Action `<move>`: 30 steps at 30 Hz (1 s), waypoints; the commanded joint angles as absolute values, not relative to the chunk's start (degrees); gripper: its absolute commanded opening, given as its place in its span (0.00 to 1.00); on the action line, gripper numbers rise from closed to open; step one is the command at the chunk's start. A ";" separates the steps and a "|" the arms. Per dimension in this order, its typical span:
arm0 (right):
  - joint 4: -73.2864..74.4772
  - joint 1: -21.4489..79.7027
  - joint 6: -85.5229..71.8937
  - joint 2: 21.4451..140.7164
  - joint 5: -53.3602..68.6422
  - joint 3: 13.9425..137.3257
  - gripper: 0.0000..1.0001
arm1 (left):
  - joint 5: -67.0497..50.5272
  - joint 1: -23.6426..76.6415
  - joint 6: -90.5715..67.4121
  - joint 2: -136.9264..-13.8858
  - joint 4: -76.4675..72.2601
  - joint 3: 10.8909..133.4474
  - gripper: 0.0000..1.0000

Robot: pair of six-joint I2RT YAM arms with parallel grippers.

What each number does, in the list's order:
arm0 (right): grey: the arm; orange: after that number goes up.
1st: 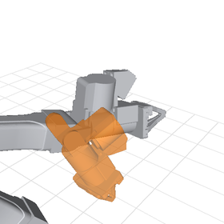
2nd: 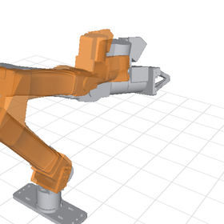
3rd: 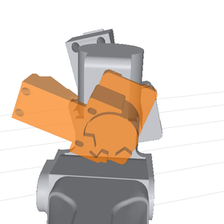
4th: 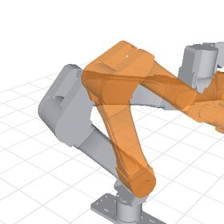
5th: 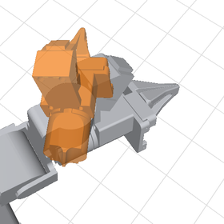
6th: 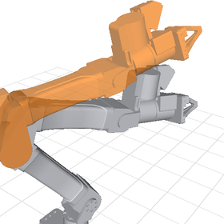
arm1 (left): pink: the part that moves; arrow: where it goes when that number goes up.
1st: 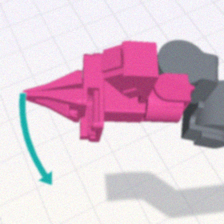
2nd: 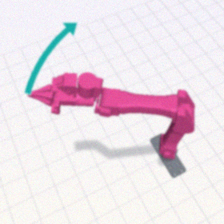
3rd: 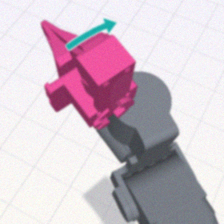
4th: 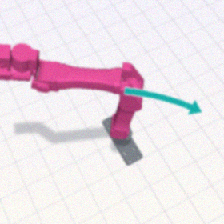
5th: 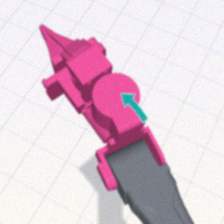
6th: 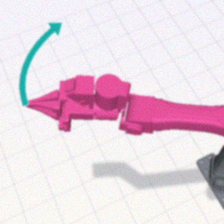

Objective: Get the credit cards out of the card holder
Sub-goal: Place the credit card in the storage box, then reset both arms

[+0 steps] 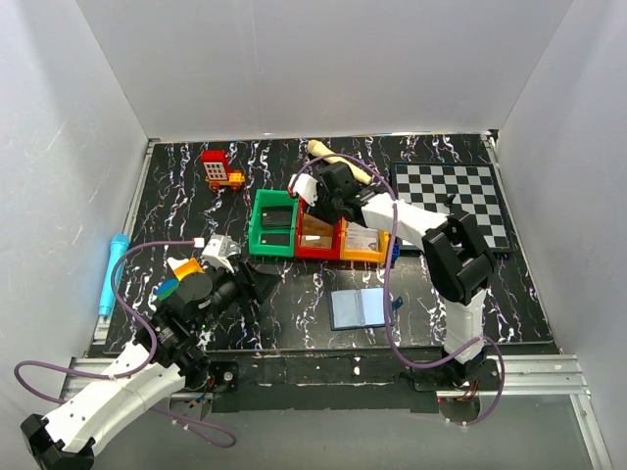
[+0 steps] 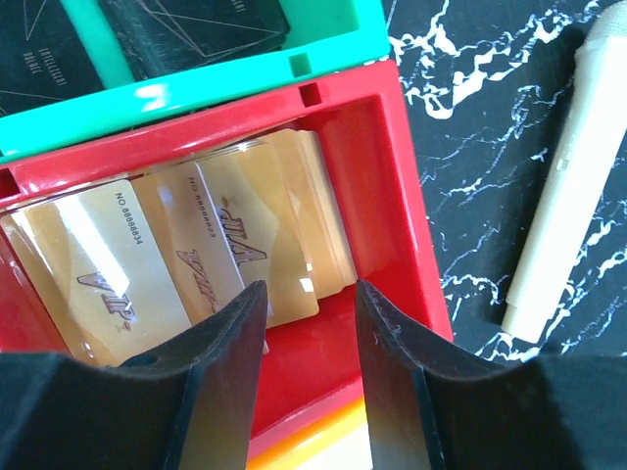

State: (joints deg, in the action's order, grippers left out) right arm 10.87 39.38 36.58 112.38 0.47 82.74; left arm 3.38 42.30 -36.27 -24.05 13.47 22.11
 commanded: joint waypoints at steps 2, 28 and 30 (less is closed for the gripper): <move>8.00 39.20 35.24 105.83 -3.16 84.64 0.50 | 2.55 42.01 -36.30 -24.17 13.36 22.41 0.55; 4.56 42.45 -21.62 38.70 -21.53 27.87 0.90 | 17.57 42.01 -46.84 -39.02 29.79 36.82 0.89; 6.84 42.45 -21.62 34.47 -22.41 27.07 0.91 | 17.67 42.01 -46.67 -39.20 29.80 37.61 0.91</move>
State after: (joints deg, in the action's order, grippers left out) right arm 4.62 42.46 -16.10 41.63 -17.91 27.68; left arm 13.91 42.30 -45.12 -38.63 25.93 34.54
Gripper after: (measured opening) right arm 0.901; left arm 0.897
